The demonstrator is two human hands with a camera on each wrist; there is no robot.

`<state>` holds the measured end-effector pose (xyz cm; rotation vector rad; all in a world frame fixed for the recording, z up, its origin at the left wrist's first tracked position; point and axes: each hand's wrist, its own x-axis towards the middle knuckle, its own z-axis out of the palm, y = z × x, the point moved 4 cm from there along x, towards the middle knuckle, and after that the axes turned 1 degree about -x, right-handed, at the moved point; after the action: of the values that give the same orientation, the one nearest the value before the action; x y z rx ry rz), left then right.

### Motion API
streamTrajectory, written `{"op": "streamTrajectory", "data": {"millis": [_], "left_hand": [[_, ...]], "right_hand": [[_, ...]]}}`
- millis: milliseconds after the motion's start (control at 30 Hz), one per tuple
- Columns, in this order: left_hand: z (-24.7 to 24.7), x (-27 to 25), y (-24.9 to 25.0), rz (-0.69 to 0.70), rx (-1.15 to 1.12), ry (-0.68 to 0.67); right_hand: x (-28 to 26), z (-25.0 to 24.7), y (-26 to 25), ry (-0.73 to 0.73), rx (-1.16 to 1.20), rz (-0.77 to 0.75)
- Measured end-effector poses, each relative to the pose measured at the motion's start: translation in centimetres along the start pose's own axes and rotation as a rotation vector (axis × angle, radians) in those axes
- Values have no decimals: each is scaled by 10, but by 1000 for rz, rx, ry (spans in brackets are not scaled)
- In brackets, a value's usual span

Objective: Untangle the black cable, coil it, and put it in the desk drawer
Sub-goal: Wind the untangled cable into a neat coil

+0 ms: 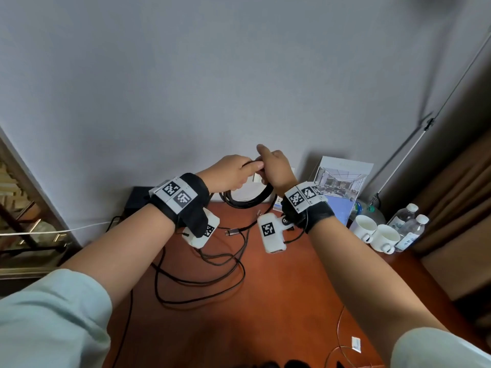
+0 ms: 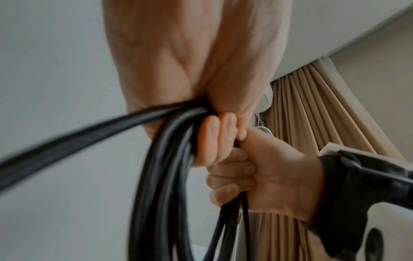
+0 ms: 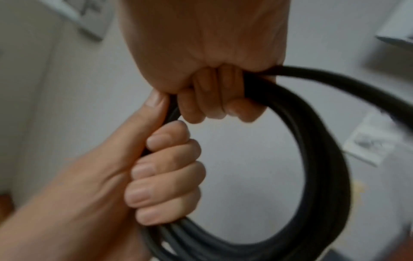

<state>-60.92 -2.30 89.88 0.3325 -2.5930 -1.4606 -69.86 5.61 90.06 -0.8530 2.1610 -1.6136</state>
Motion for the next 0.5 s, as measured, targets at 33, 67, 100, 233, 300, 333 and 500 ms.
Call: {"op": "streamTrajectory", "data": {"millis": [33,67,100,233,300,333,500], "left_hand": [[0,-2,3,26,-80,-13],[-1,-4,4,50,-158,-32],[-2,-6,5,67,-226,-53],[-6,-15,-3,77,-488,-141],[-4,-20,-9,99,-644,-236],[-3,-22,-12,108,-715,-278],[-1,-28,-28,70,-1122,-489]], "right_hand": [[1,-1,-1,17,29,21],[1,-2,0,30,71,54],[1,-2,2,37,126,87],[3,-5,16,27,517,192],[4,-4,25,3,691,266],[5,-4,28,0,756,305],[4,-4,41,18,919,462]]}}
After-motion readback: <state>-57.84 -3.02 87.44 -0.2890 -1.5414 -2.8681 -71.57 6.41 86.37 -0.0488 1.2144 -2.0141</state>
